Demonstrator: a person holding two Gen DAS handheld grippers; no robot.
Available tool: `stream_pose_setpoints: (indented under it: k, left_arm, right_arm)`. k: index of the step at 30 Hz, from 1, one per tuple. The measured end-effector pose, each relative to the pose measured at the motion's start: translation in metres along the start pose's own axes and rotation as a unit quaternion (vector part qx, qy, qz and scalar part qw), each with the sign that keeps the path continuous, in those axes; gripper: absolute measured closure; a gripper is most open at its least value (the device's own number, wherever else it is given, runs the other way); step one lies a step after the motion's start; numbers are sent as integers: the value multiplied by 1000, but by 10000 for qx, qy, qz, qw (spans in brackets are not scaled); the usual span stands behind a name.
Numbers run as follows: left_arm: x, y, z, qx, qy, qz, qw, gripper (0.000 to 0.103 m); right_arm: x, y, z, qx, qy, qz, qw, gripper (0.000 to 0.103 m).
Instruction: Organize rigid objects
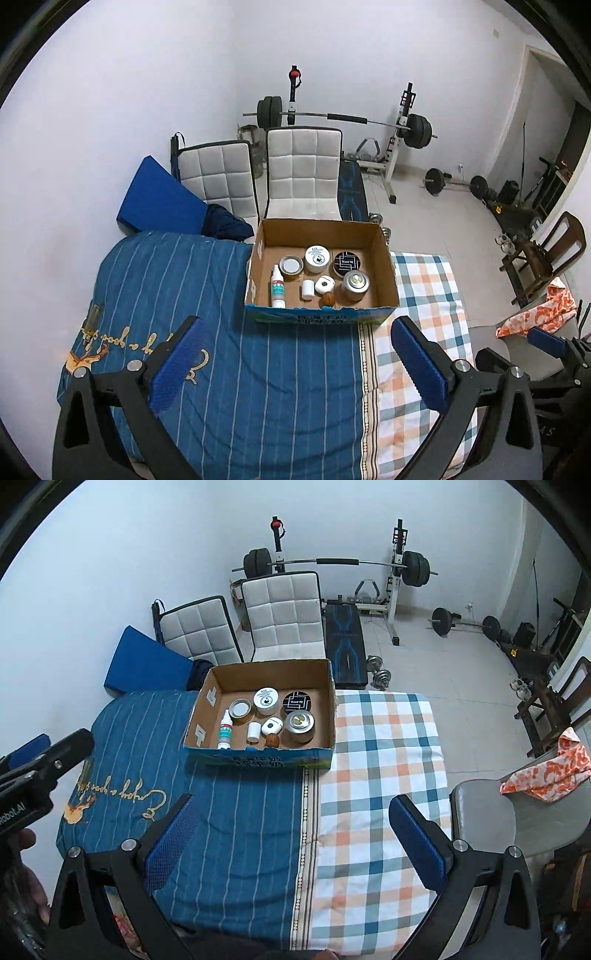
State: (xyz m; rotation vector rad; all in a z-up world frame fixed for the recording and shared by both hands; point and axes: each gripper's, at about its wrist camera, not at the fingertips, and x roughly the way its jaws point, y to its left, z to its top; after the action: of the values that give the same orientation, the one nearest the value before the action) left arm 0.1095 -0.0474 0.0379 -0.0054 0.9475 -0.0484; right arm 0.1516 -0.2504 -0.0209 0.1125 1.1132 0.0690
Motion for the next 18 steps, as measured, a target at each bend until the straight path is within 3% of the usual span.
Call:
stream_pose_setpoints:
  k: [18]
  left_arm:
    - [1,-3,4,37,-120,198,9997,0]
  right_arm:
    - [-12,0,29,-42,-492,-406,9980,0]
